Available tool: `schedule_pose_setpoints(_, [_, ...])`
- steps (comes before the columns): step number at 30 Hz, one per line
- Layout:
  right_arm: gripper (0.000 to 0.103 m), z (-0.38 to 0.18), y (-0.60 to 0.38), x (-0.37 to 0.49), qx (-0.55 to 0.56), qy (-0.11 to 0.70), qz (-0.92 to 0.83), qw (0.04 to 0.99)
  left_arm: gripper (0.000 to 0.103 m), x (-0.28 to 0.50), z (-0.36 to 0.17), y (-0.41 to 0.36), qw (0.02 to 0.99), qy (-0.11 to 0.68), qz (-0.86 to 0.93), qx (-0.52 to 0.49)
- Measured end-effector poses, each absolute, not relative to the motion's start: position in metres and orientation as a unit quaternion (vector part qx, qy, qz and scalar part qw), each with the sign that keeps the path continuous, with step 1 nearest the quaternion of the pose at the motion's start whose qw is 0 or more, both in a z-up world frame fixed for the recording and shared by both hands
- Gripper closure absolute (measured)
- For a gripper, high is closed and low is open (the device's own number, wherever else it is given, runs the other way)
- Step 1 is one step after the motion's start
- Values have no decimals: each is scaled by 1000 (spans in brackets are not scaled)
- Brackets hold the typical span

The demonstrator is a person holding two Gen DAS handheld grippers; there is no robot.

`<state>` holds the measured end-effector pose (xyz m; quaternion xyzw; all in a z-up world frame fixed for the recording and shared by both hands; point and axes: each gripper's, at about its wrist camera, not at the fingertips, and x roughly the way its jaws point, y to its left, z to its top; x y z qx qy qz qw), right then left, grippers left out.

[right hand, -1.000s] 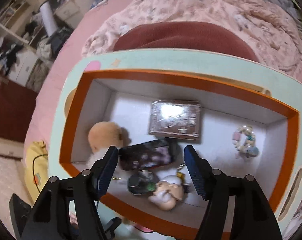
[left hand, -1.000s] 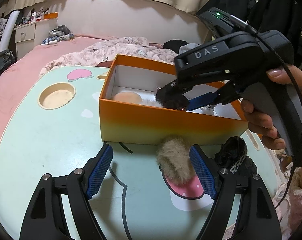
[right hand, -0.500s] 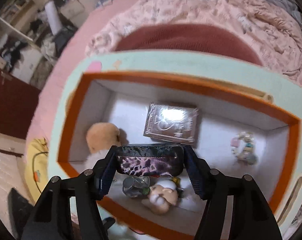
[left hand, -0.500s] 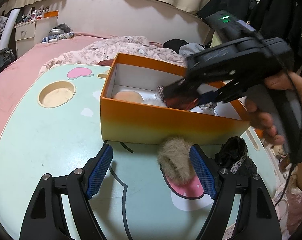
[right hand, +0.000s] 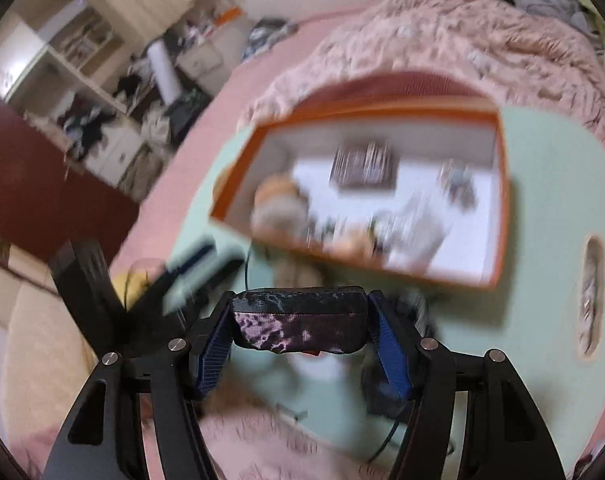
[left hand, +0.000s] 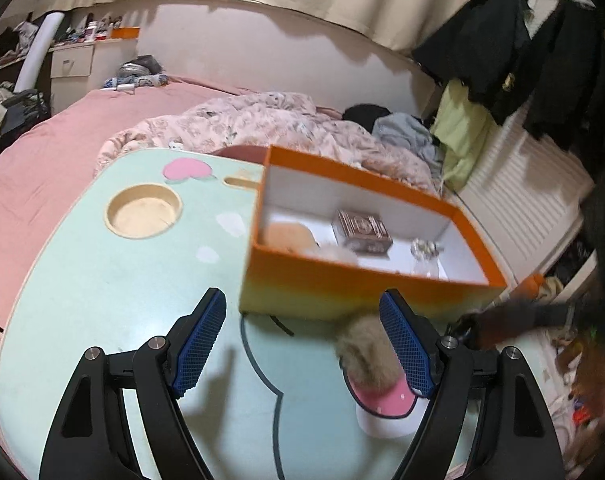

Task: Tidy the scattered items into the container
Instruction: 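Lift the pouch out and place it on the table with the right tool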

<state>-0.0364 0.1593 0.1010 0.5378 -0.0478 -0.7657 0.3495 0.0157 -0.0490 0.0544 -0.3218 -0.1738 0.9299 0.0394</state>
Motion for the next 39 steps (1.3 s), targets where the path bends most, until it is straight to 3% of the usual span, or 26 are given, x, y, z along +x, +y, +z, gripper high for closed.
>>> schedule_pose_setpoints(10, [39, 58, 118, -17, 530, 107, -781, 313, 24, 18, 71, -77, 13, -204, 932, -298])
schedule_pose_setpoints(20, [37, 30, 98, -10, 487, 195, -791, 314, 24, 16, 66, -73, 18, -196, 931, -306])
schedule_pose_setpoints(32, [38, 77, 147, -4, 417, 22, -837, 352, 24, 10, 80, -68, 27, -187, 931, -312])
schedule_pose_setpoints(39, [38, 79, 192, 1, 395, -87, -866, 294, 24, -47, 115, -18, 43, -62, 927, -367])
